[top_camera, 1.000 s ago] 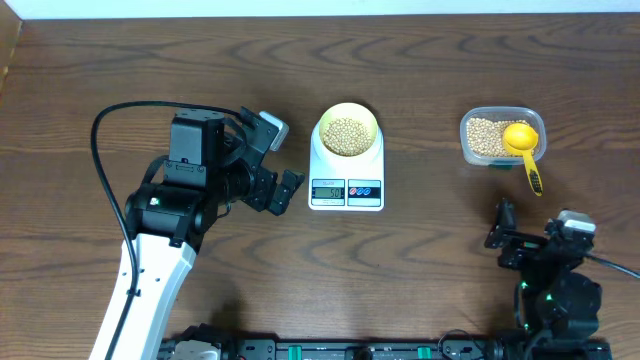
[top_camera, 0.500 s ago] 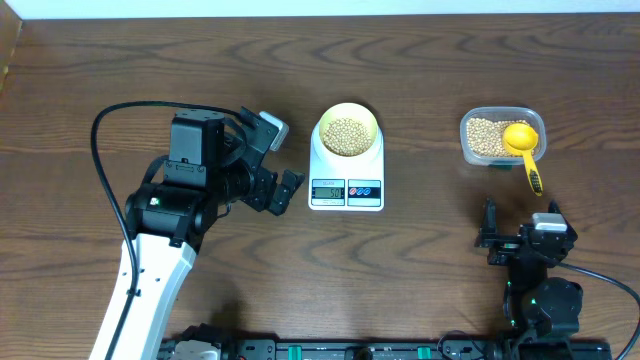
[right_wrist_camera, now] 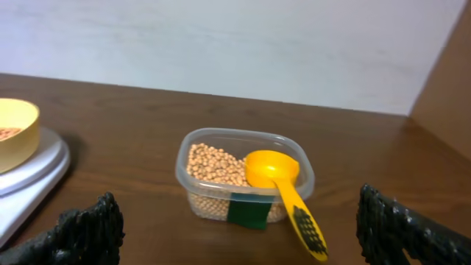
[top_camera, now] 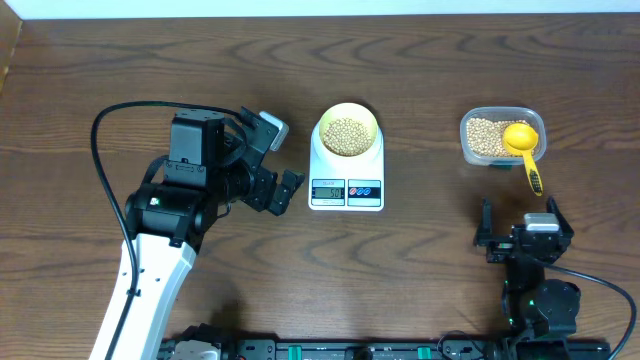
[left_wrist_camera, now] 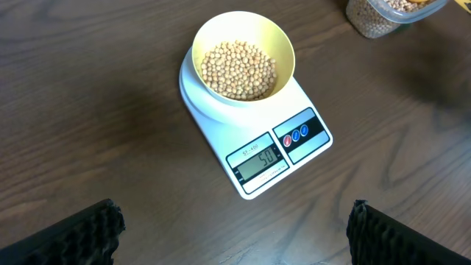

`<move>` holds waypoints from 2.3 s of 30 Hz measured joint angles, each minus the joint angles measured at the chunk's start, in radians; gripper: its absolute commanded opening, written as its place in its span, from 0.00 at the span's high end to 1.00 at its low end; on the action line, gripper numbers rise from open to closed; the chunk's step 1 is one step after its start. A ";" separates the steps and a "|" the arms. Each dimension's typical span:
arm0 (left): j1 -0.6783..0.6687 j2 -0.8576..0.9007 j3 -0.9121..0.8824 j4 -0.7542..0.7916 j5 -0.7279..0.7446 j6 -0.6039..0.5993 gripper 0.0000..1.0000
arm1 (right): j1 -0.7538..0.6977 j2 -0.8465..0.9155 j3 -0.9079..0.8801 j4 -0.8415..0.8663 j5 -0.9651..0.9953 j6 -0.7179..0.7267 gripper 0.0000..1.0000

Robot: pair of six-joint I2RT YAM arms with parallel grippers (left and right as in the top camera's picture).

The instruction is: Scoop item into bowl and weigh 50g on scale

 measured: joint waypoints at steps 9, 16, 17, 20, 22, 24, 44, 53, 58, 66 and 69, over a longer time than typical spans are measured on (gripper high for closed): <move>0.000 0.000 0.000 0.000 0.000 0.000 0.00 | -0.029 0.000 0.000 -0.011 -0.072 -0.049 0.01; 0.000 0.000 0.000 0.000 0.000 0.000 0.00 | -0.030 0.000 0.000 -0.011 -0.074 -0.031 0.01; 0.000 0.000 0.000 0.000 0.000 0.000 0.00 | -0.030 0.000 0.000 -0.011 -0.074 -0.031 0.01; 0.000 0.000 0.000 0.000 0.000 0.000 0.00 | -0.027 0.000 0.000 -0.011 -0.074 -0.031 0.01; 0.000 0.000 0.000 0.000 0.000 0.000 0.00 | -0.027 0.000 0.000 -0.011 -0.074 -0.031 0.01; 0.000 0.000 0.000 0.000 0.000 0.000 0.00 | -0.027 0.000 0.000 -0.011 -0.074 -0.030 0.01; 0.000 0.000 0.000 0.000 0.000 0.000 0.00 | -0.028 0.000 0.000 -0.011 -0.074 -0.027 0.01; 0.000 0.000 0.000 0.000 0.000 0.000 0.00 | -0.028 0.000 0.000 -0.011 -0.074 -0.027 0.01; 0.000 0.000 0.000 0.000 0.000 0.000 0.00 | -0.028 0.000 0.000 -0.011 -0.074 -0.027 0.01; 0.000 0.000 0.000 0.000 0.000 0.000 0.00 | -0.028 0.000 0.000 -0.011 -0.074 -0.027 0.01; 0.000 0.000 0.000 0.000 0.000 0.000 0.00 | -0.028 0.000 0.000 -0.011 -0.074 -0.027 0.01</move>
